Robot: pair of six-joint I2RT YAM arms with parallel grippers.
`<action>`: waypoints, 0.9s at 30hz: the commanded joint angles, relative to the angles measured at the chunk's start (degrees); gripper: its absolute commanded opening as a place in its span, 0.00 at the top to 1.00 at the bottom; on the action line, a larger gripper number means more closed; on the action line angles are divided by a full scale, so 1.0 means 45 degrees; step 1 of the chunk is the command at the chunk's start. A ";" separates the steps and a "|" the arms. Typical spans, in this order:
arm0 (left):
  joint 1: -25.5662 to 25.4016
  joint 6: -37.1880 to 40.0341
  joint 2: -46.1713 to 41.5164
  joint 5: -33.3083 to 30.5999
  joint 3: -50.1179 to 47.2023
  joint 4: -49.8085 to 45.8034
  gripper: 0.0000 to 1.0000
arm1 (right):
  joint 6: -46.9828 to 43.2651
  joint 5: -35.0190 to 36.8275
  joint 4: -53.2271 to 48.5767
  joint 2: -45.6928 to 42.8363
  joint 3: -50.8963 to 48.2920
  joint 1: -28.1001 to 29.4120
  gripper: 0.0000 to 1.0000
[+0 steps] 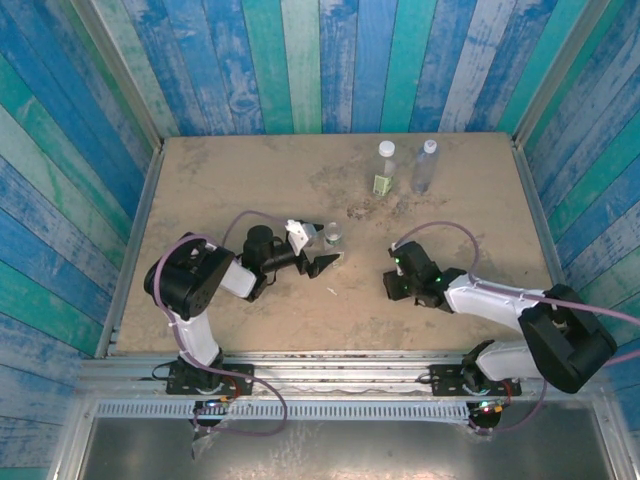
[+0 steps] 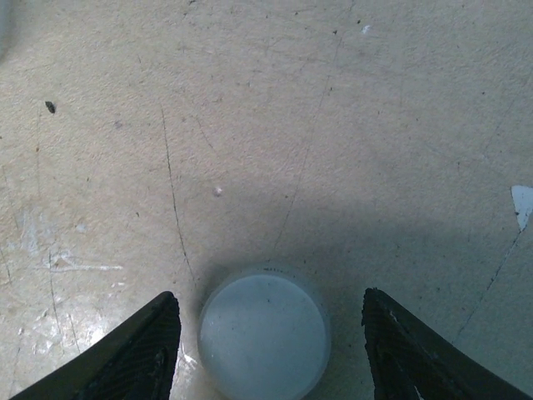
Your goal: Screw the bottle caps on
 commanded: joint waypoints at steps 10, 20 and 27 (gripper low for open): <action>-0.0214 0.0570 0.0831 0.0023 0.0681 -0.1287 0.03 | 0.0050 0.0199 -0.0129 0.0200 0.0276 0.0087 0.46; -0.0200 0.0413 0.1066 0.0314 0.0856 -0.1360 0.15 | 0.0084 0.0279 -0.0227 0.0292 0.0259 0.0081 0.50; -0.0212 0.0631 0.1218 0.0895 0.1299 -0.2280 0.22 | 0.0147 0.0480 -0.0363 0.0205 0.0298 0.0081 0.51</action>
